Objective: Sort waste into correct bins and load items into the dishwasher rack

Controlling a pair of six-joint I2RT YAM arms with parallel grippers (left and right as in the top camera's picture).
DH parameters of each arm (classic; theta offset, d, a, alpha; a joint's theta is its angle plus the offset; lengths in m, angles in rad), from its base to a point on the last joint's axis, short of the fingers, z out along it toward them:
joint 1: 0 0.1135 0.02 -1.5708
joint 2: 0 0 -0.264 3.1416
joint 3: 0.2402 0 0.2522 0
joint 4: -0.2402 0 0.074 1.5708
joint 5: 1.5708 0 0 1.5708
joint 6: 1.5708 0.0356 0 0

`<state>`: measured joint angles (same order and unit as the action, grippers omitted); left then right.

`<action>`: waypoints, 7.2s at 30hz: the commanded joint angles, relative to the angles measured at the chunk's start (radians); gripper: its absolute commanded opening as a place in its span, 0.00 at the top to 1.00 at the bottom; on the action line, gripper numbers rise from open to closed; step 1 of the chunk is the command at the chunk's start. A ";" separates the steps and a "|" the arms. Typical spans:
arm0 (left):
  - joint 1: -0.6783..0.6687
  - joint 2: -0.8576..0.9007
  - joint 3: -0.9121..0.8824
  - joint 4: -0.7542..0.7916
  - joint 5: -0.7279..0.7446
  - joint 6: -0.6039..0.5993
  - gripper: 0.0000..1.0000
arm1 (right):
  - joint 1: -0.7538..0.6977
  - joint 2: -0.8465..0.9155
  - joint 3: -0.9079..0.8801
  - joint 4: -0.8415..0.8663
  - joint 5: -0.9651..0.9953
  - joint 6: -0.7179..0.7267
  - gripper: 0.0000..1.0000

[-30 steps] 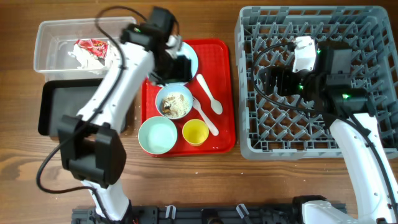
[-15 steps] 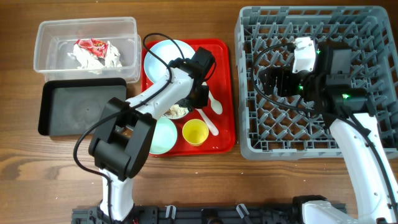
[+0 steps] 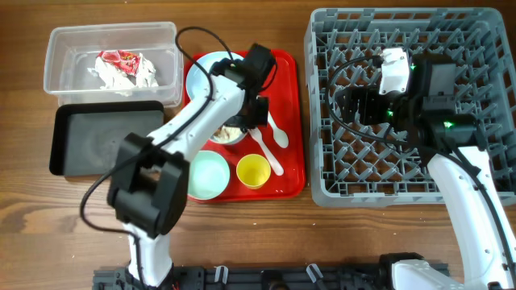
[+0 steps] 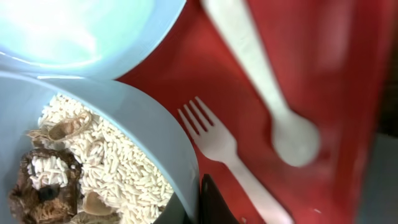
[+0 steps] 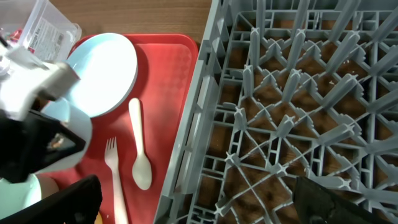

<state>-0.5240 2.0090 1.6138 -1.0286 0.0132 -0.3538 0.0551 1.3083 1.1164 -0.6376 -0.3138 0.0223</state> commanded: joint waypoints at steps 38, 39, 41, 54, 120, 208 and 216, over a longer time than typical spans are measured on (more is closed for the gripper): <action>1.150 -0.311 -0.484 0.298 1.128 0.428 0.96 | -0.002 0.010 0.021 -0.011 0.004 0.008 0.00; 1.162 -0.311 -0.485 0.302 1.143 0.429 0.96 | -0.002 0.010 0.021 -0.011 0.000 0.008 0.00; 1.211 -0.311 -0.485 0.338 1.249 0.428 0.96 | -0.002 0.010 0.021 -0.011 -0.003 0.016 0.00; 1.319 -0.166 -0.485 0.386 1.493 0.428 0.96 | -0.002 0.010 0.021 -0.011 -0.003 0.033 0.00; 0.088 -0.296 -0.481 0.465 -0.051 0.034 0.96 | 0.004 0.010 0.021 -0.010 -0.002 0.032 0.00; 0.727 -0.618 -0.319 0.092 0.038 -0.096 0.00 | 0.377 0.845 0.265 1.091 1.478 -0.916 0.76; 0.727 -0.618 -0.319 0.092 0.038 -0.096 0.00 | 0.444 0.838 0.265 1.015 1.438 -0.917 0.31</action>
<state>0.1986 1.3895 1.2877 -0.9390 0.0502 -0.4511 0.4797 2.1376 1.3788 0.3466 1.1324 -0.8955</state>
